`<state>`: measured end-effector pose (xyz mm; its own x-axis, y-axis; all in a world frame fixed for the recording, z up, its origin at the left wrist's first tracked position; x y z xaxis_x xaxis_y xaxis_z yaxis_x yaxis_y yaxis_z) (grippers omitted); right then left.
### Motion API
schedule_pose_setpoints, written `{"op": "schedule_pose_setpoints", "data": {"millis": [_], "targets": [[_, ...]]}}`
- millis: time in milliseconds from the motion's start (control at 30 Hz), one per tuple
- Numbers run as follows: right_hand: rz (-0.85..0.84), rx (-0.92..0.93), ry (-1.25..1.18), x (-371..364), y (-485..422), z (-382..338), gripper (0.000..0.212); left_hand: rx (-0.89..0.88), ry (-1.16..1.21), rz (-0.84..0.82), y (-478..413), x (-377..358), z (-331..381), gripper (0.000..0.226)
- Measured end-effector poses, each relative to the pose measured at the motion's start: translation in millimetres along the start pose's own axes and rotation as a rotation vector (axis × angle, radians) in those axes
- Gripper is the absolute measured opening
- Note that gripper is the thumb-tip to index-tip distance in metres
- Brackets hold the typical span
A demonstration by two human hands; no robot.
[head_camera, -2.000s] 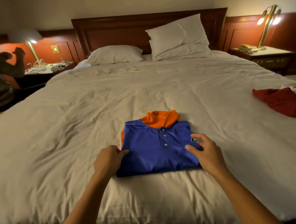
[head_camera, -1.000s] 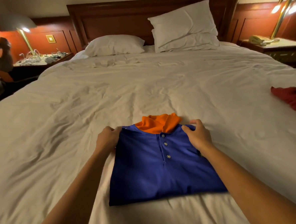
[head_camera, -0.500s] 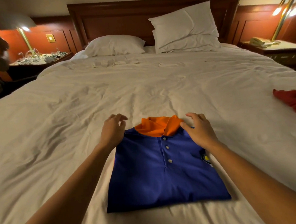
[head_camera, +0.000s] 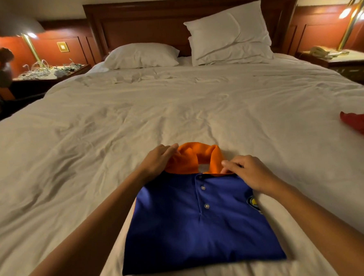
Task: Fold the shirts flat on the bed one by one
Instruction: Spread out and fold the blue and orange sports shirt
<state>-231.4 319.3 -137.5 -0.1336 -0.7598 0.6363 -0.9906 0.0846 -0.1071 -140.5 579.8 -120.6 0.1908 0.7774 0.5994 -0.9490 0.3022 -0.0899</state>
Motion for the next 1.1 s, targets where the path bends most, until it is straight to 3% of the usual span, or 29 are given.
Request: {"op": "schedule_pose_setpoints", "data": {"millis": [100, 233, 333, 433, 600, 700, 800, 967, 1100], "targets": [[0.013, 0.086, 0.089, -3.1, 5.3, 2.7, 0.018, 0.099, 0.187, 0.023, 7.8, 7.7, 1.7, 0.051], [0.103, 0.195, 0.290, -6.7, 1.7, -8.3, 0.020, 0.158, 0.010, 0.026, 7.8, 11.0, 2.6, 0.064], [0.104, 0.260, 0.301, -10.5, -1.4, -22.8, 0.022, 0.163, -0.016, 0.009, 6.1, 12.0, 6.2, 0.050], [0.035, 0.264, 0.215, -18.6, -4.8, -29.0, 0.009, 0.147, 0.039, -0.063, 6.7, 14.9, 12.5, 0.027], [0.062, 0.215, 0.194, -26.4, -11.6, -22.6, 0.055, 0.077, -0.066, -0.253, 15.6, 19.0, 19.3, 0.023], [0.046, 0.167, 0.225, -29.3, -11.9, -14.0, 0.079, 0.009, -0.273, -0.247, 18.9, 24.0, 19.2, 0.019], [0.022, 0.129, 0.224, -31.7, -9.5, -5.9, 0.089, 0.045, -0.354, -0.222, 24.0, 26.1, 11.7, 0.016], [0.092, 0.162, 0.402, -30.9, -14.9, -14.9, 0.076, 0.158, -0.347, 0.055, 32.6, 19.5, 4.9, 0.033], [0.273, 0.311, 0.359, -33.5, -31.2, -49.3, 0.047, 0.250, -0.212, 0.108, 39.9, 15.7, 6.7, 0.047]]}}
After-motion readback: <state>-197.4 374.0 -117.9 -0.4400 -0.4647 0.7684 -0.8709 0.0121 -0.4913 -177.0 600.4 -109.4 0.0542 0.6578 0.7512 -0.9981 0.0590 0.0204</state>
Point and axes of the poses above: each hand's wrist, its own y-axis away from the middle knuckle, its own x-axis out of the back of the hand, z = x × y, the point moved 4 cm from there along -y, towards the middle knuckle, and after that the axes turned 5 degrees about z, right-handed, at the moved point
